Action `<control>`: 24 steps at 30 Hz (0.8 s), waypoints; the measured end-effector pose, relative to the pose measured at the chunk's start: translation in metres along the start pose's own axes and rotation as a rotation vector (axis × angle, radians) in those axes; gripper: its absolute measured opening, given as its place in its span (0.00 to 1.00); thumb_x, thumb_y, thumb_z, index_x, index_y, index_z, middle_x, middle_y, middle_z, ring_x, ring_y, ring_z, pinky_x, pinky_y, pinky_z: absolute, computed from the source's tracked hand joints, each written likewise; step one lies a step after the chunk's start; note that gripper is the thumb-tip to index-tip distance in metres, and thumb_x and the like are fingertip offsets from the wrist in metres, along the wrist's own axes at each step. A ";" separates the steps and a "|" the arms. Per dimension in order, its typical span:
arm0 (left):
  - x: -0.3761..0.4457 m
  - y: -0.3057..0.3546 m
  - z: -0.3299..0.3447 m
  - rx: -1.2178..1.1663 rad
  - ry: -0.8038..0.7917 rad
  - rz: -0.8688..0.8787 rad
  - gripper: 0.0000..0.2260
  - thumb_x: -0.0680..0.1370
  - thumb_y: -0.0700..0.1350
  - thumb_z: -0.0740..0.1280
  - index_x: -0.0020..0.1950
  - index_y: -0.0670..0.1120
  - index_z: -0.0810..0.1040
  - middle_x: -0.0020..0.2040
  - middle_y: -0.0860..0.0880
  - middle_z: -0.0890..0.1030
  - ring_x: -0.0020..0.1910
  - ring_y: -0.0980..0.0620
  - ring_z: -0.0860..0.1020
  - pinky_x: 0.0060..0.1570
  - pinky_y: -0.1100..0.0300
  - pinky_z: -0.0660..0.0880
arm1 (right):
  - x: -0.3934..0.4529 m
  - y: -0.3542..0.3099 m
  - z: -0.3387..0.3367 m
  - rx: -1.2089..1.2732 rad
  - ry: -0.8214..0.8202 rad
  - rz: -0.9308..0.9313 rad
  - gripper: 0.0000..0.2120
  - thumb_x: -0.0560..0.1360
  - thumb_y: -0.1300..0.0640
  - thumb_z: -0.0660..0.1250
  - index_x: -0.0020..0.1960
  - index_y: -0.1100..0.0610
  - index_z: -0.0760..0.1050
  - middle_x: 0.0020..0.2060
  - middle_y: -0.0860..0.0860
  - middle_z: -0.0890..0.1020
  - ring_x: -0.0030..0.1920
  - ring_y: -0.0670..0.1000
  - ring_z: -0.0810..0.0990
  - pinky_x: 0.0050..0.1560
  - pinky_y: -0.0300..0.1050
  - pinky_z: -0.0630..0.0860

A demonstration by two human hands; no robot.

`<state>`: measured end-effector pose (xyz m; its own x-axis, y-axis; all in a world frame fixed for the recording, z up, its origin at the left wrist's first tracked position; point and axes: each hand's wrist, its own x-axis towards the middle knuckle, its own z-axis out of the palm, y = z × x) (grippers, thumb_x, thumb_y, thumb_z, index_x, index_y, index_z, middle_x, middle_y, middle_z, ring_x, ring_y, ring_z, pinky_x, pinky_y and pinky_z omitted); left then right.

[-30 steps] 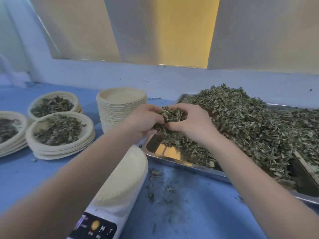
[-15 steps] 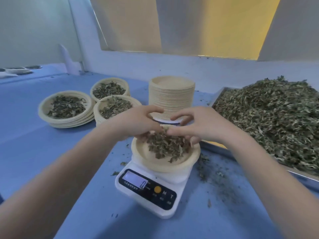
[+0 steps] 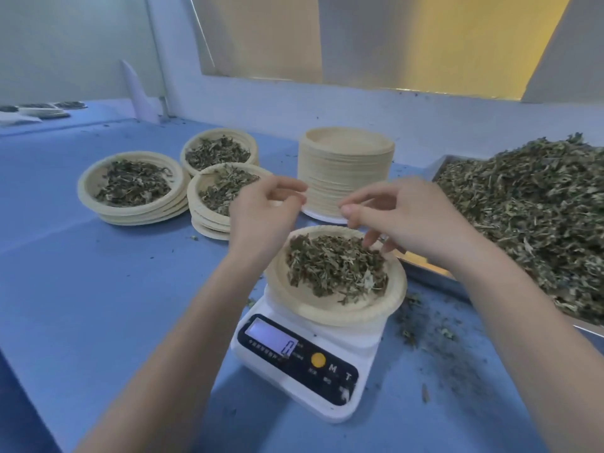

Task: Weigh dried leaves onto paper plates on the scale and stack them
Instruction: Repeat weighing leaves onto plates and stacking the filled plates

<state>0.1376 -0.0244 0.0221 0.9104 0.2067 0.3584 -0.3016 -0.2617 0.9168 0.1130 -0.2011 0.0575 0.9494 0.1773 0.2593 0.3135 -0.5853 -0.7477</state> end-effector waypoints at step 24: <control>-0.006 -0.043 -0.019 0.084 -0.065 -0.097 0.06 0.73 0.44 0.68 0.45 0.55 0.80 0.41 0.59 0.79 0.41 0.65 0.76 0.43 0.62 0.71 | 0.002 0.025 -0.029 -0.339 -0.555 0.159 0.59 0.49 0.30 0.75 0.73 0.33 0.49 0.70 0.30 0.55 0.69 0.33 0.55 0.68 0.37 0.55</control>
<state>0.1391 0.0038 -0.0158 0.9512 0.1744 0.2546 -0.1892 -0.3222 0.9276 0.1224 -0.2386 0.0568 0.8809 0.3960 -0.2593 0.2313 -0.8380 -0.4941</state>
